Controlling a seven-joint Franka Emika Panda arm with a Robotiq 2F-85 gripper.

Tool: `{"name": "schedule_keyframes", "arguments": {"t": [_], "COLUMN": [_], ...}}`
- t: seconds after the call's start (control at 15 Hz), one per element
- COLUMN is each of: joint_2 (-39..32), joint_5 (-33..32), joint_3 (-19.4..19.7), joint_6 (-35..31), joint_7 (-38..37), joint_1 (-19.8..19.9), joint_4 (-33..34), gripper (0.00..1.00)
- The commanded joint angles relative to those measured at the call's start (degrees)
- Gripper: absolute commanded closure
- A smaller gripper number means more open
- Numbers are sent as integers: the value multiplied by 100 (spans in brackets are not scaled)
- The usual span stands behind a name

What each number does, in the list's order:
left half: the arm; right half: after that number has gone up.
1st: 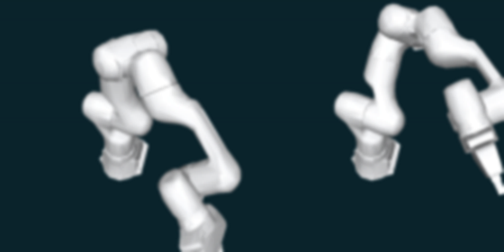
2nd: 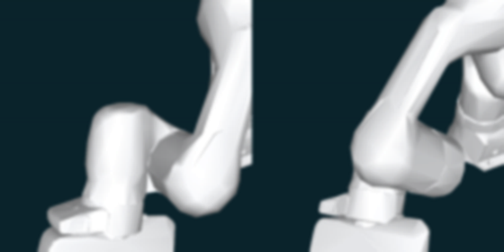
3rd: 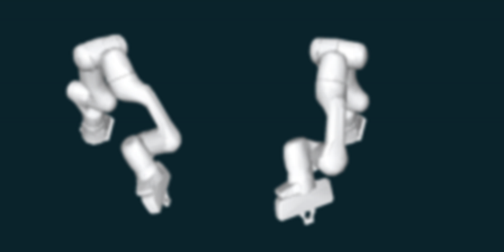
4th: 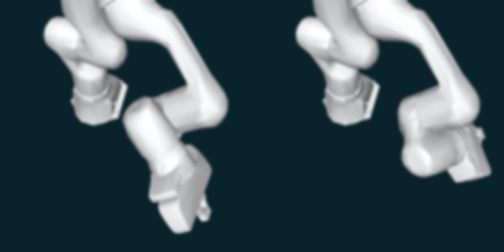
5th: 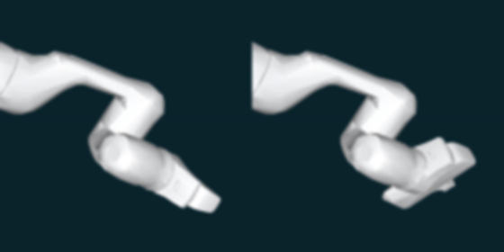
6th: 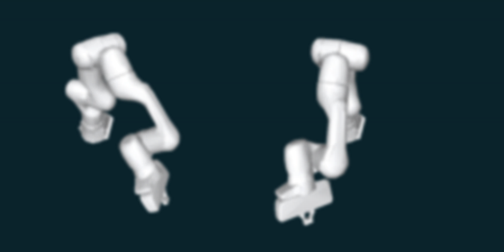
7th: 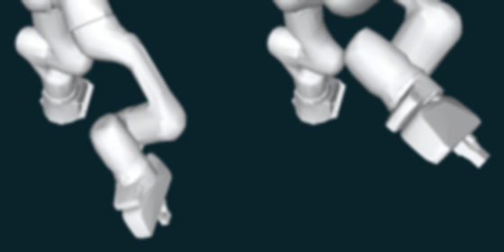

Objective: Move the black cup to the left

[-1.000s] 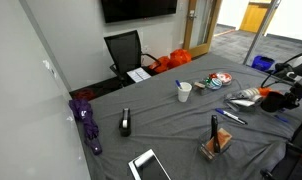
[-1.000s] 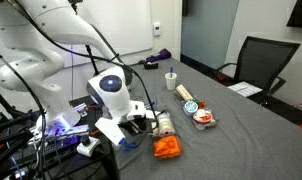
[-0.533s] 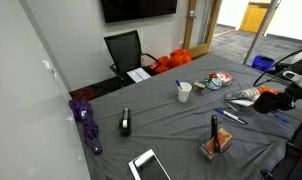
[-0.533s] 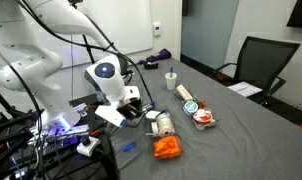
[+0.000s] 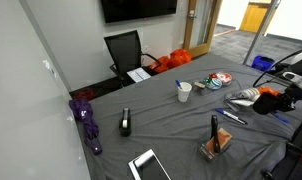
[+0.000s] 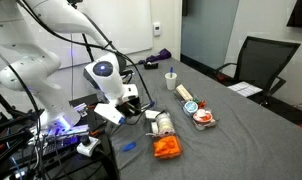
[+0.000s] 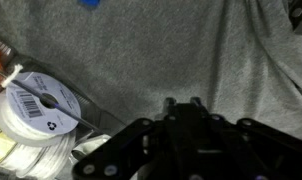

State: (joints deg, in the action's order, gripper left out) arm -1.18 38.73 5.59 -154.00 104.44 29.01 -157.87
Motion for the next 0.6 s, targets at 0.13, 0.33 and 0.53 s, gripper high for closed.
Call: {"name": "schedule_keyframes", "arguments": {"t": [0.13, 0.33, 0.53], "joint_2": [39, 56, 73], "joint_5": [37, -66, -13], "joint_3": [-44, -137, -307], "joint_6": [-87, -149, -191], "joint_7": [-128, -688, -1368], "joint_1": [-54, -158, -359], "joint_4": [-66, -104, -91], "gripper": [95, 95, 95]}}
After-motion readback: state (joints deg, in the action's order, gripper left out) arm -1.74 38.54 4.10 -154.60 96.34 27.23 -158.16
